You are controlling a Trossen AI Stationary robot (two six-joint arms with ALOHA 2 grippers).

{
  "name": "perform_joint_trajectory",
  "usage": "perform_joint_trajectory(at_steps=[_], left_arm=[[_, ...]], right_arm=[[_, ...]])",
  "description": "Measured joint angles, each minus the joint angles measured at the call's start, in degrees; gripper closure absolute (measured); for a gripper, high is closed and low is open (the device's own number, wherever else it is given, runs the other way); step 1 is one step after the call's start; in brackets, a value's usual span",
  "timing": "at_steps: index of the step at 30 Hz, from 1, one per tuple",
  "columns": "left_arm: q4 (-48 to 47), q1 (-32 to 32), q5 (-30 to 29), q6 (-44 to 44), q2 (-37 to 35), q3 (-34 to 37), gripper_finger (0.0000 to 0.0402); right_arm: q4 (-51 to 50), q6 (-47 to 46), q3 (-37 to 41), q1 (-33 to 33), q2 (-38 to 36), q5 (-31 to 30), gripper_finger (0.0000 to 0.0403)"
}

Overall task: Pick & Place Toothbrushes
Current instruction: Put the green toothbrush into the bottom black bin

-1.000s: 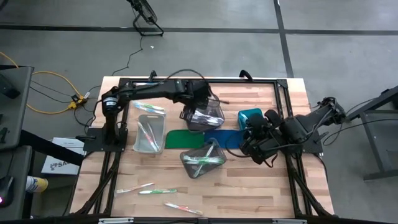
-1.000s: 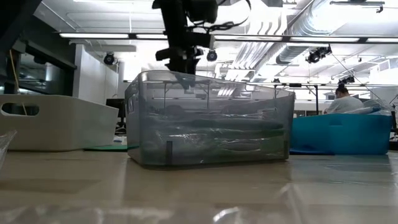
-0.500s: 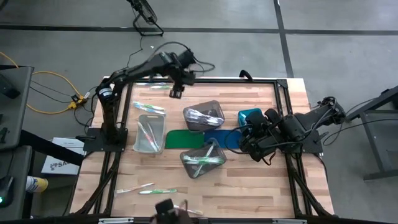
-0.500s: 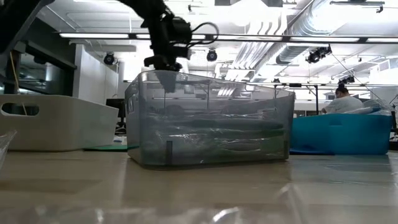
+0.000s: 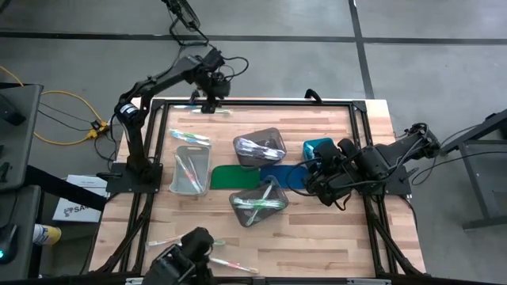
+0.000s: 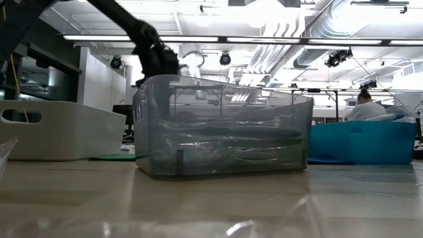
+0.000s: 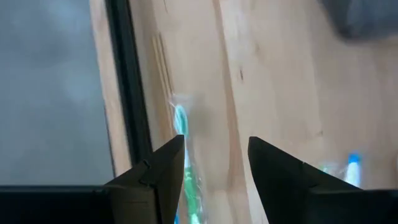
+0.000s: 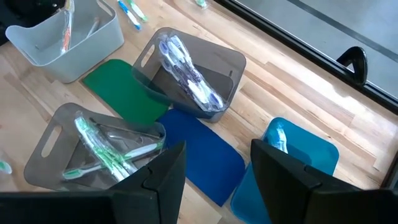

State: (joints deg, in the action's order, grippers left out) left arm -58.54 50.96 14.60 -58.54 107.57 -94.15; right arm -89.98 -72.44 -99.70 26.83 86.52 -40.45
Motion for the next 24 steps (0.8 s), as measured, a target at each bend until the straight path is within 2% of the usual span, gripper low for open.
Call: perform_joint_trajectory(at_steps=[5, 11, 17, 24], left_arm=[[7.4, 0.0, -7.1, 0.5, 0.1, 6.6, 0.0231], [14.7, -2.0, -12.0, 1.8, 0.1, 11.1, 0.0231], [17.6, -2.7, -14.0, 2.3, 0.8, 12.2, 0.0231], [18.1, -2.6, -12.9, 2.2, 3.0, 12.2, 0.0231]], right_arm=[[0.0, 0.4, 0.0, -0.3, 0.0, -0.1, 0.023], [0.0, 1.6, 0.0, -1.5, 0.0, 0.1, 0.023], [0.0, 2.1, 0.0, -2.1, 0.0, 0.6, 0.023], [0.0, 2.1, 0.0, -2.1, 0.0, 0.8, 0.023]])
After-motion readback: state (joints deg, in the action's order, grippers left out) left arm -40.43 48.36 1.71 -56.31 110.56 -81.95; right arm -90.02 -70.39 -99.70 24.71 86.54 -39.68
